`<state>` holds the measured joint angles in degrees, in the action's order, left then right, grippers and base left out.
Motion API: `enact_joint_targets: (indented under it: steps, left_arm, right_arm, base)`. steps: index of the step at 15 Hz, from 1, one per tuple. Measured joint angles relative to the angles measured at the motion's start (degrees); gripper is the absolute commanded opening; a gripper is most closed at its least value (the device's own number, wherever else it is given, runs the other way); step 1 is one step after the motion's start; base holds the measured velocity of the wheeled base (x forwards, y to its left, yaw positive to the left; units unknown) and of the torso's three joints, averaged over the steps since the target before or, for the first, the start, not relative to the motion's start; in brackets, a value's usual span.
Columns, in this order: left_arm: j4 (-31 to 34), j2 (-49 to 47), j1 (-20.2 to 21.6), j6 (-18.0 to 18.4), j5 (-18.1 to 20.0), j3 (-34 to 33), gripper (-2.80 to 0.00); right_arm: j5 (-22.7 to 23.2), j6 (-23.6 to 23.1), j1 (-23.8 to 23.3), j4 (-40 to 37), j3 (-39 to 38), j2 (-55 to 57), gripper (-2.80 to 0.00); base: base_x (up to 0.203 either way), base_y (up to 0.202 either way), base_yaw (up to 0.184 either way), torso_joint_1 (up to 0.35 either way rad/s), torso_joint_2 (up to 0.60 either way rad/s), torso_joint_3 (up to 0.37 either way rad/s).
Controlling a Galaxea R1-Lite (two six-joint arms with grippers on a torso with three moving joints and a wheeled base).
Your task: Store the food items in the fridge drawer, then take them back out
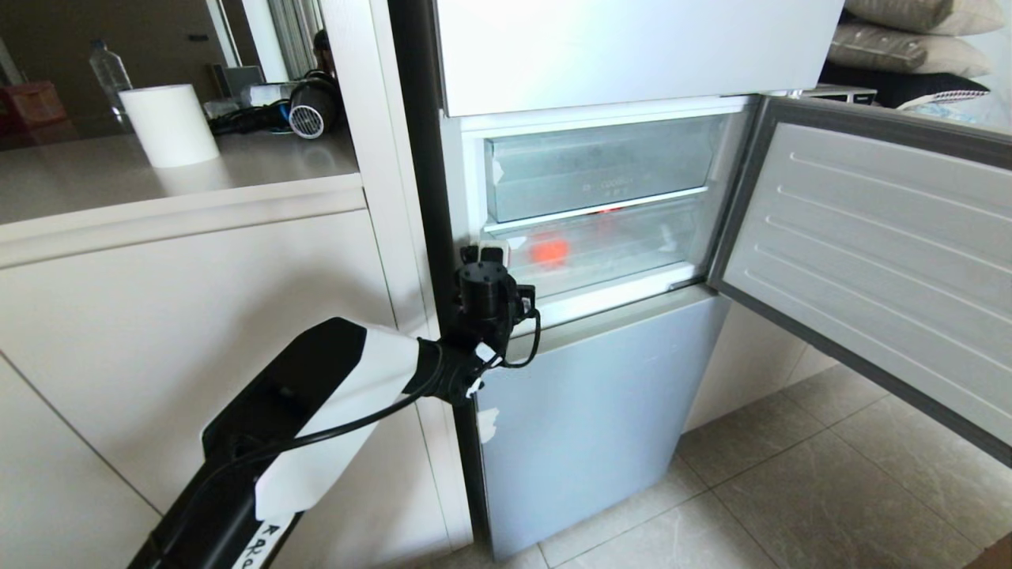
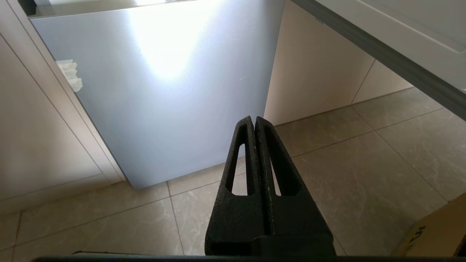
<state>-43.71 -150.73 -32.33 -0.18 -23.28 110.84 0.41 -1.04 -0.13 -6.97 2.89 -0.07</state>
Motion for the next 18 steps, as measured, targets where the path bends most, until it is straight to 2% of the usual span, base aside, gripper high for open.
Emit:
enact_joint_targets:
  steps: [4,7,10,13,15,18]
  left_arm:
    - [-1.30,3.62,-1.30,0.24,0.09,-2.86,-2.80]
    - [-2.12,10.65,-2.20,0.29,1.48,-11.24,-2.80]
    - [-4.03,20.88,-2.48,0.34,5.57,-27.63,-2.80]
    - [-5.67,37.09,-2.56,0.45,8.78,-46.07,-2.80]
    - [-5.79,50.51,-2.43,0.70,8.28,-56.69,-2.80]
    - [-2.27,72.27,-0.94,1.66,3.80,-69.83,-2.80]
  right_arm:
    - [0.00,0.01,0.00,-0.02,0.00,0.00,-2.80]
    - [0.02,0.00,0.00,-0.02,0.00,0.00,-2.80]
    - [0.00,0.00,0.00,0.00,0.00,0.00,-2.80]
    - [0.00,0.00,0.02,-0.02,0.00,0.00,-2.80]
    - [0.00,0.00,0.02,-0.02,0.00,0.00,-2.80]
    - [0.00,-0.01,0.00,-0.02,0.00,0.00,-2.80]
  base:
    - [0.000,0.000,0.000,0.000,0.00,0.000]
    - [0.000,0.000,0.000,0.000,0.00,0.000]
    - [0.000,0.000,0.000,0.000,0.00,0.000]
    - [0.000,0.000,0.000,0.000,0.00,0.000]
    - [0.000,0.000,0.000,0.000,0.00,0.000]
    - [0.000,0.000,0.000,0.000,0.00,0.000]
